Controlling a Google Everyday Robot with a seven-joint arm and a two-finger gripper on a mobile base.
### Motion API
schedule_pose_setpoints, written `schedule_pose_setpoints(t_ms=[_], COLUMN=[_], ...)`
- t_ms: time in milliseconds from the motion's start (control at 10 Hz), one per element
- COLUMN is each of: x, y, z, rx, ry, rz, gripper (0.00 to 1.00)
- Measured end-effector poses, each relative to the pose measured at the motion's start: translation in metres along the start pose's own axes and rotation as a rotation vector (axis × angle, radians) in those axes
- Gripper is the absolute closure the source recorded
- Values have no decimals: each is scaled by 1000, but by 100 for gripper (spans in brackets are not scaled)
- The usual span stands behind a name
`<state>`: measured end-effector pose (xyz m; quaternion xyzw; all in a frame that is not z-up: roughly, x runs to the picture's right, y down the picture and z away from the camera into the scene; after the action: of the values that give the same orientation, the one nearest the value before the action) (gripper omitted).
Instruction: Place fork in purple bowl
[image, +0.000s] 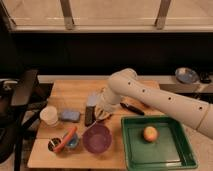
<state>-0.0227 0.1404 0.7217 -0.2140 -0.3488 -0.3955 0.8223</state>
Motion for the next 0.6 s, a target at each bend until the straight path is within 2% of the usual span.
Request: schedule_pose_setpoints(t_ms=[400,500,600], x=[-12,-14,-16], y=[16,21,25], z=[18,24,29], rx=[-50,-58,-66], ry=[-41,-50,-58], rz=[22,29,34], gripper=[100,95,84])
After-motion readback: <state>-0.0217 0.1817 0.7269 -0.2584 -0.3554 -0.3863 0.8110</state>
